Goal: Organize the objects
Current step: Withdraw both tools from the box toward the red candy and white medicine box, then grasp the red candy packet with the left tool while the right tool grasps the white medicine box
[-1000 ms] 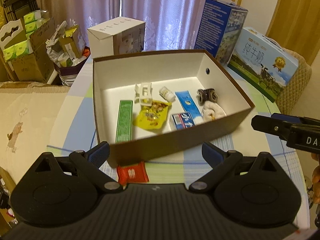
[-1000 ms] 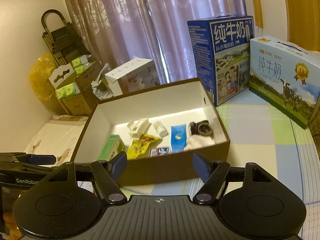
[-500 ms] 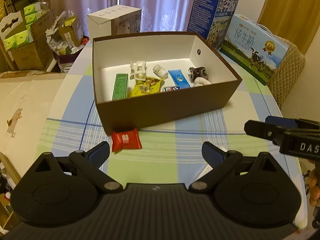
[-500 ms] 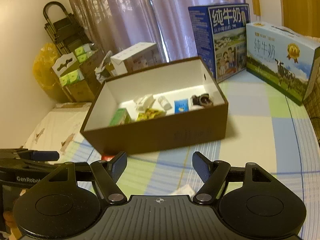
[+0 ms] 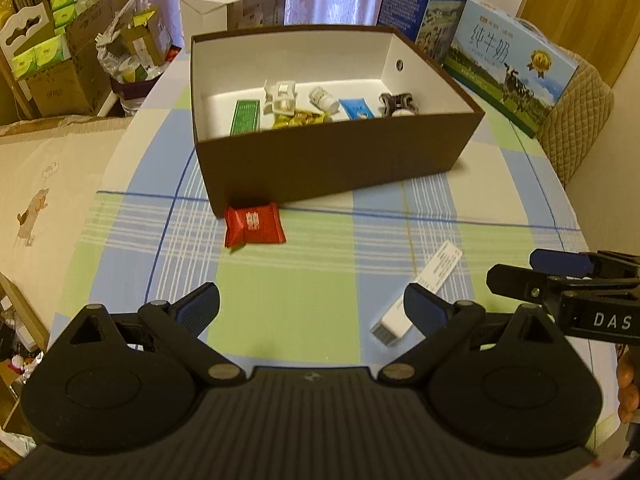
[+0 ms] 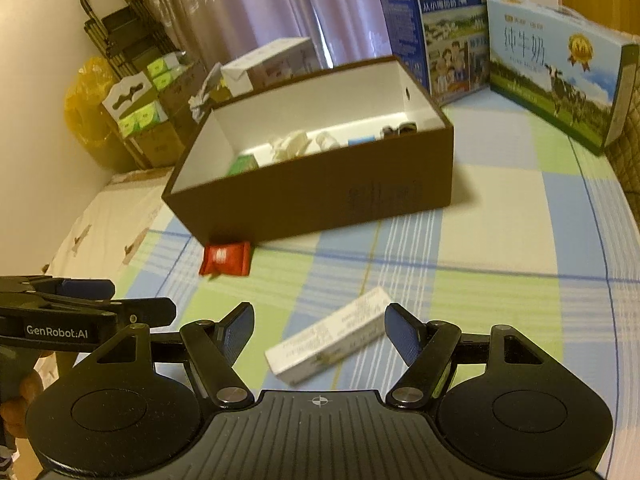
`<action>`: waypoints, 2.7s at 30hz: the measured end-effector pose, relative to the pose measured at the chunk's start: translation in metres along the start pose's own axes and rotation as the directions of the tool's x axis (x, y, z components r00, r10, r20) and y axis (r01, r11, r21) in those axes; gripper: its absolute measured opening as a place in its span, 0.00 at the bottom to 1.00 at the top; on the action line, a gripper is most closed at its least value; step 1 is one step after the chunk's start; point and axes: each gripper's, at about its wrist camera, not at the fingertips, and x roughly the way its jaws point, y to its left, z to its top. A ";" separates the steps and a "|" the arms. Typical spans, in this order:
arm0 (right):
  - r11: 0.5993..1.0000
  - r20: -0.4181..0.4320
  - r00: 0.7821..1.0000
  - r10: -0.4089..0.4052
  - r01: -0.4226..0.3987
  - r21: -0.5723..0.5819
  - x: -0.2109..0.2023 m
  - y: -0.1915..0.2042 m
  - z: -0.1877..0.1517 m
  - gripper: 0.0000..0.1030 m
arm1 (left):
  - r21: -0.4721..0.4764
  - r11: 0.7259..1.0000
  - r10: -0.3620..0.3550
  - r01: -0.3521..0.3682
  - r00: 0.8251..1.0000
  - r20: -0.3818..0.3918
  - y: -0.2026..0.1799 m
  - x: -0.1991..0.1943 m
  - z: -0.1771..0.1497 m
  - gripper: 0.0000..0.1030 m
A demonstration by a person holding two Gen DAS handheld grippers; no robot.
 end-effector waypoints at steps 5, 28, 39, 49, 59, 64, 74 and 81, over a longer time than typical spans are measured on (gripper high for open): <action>1.000 -0.038 0.999 -0.004 0.004 0.013 0.005 -0.003 -0.010 0.68 | 0.006 1.000 0.013 -0.013 1.000 -0.018 0.000 0.003 -0.008 0.94; 0.999 -0.160 0.987 -0.005 0.012 0.042 0.047 -0.002 -0.025 0.68 | 0.005 1.000 0.010 -0.010 0.993 -0.116 0.002 0.034 -0.025 0.94; 0.995 -0.182 0.983 -0.023 0.041 0.096 0.080 -0.005 -0.019 0.67 | -0.022 0.999 0.042 -0.046 0.987 -0.154 0.022 0.060 -0.024 0.94; 0.982 -0.209 0.977 -0.040 0.077 0.172 0.113 -0.014 -0.011 0.67 | -0.060 0.995 0.071 -0.081 0.985 -0.157 0.042 0.079 -0.015 0.94; 0.991 -0.203 0.971 -0.126 0.134 0.026 0.123 -0.016 -0.004 0.46 | -0.078 0.993 0.073 -0.085 0.985 -0.154 0.048 0.101 -0.008 0.94; 0.985 -0.174 0.969 -0.175 0.173 -0.024 0.121 -0.036 0.000 0.36 | -0.088 0.993 0.072 -0.083 0.989 -0.128 0.049 0.114 -0.002 0.94; 0.960 -0.145 0.950 -0.278 0.273 -0.053 0.114 -0.064 0.004 0.35 | -0.117 0.986 0.112 -0.114 0.993 -0.022 0.056 0.148 0.028 0.89; 0.965 -0.130 0.957 -0.258 0.249 -0.080 0.110 -0.059 0.002 0.35 | -0.108 0.987 0.117 -0.118 0.993 -0.014 0.058 0.168 0.040 0.64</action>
